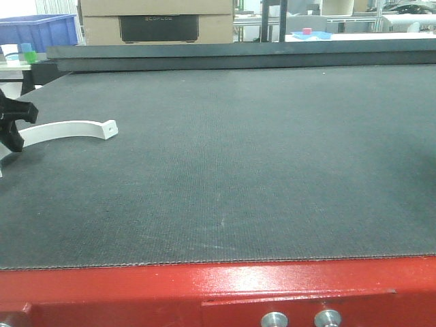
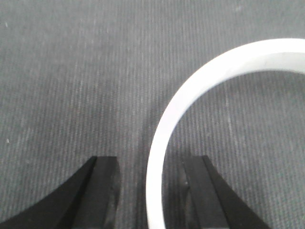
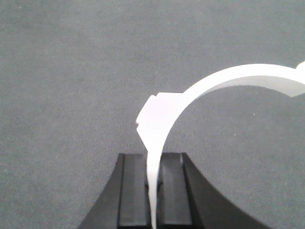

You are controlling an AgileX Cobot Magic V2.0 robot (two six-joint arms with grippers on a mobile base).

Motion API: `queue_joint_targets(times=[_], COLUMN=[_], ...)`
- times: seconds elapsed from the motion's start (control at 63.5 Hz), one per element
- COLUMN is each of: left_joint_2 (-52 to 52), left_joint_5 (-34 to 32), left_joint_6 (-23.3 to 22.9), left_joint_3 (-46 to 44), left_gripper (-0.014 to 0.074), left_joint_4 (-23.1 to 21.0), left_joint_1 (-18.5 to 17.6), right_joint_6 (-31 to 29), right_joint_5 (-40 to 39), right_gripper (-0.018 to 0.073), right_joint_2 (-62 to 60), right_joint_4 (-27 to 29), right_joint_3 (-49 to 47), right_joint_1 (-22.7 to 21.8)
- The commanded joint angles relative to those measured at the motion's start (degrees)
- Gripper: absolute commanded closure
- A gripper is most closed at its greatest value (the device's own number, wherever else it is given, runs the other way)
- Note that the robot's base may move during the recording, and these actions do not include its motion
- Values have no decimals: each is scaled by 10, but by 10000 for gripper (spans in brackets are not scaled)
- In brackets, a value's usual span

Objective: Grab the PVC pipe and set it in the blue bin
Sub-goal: 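Close the left gripper on the pipe's curved section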

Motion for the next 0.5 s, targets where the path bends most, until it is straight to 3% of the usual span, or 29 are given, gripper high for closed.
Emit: queue_joint_targets(times=[0.0,0.488], left_joint_2=[0,11], left_joint_5=[-17,-18], left_joint_6=[-4,-4], left_joint_3=[-3,-3], left_gripper=[365,375], left_joint_4=[-1,-1], left_joint_1=[-4,-4], right_joint_6=[-2,-2], right_joint_5=[-25,-50], right_gripper=[728,728], right_joint_2=[-4,-4], right_joint_4=[-1,-1], right_joint_3=[-4,-4], right_joint_1=[0,0])
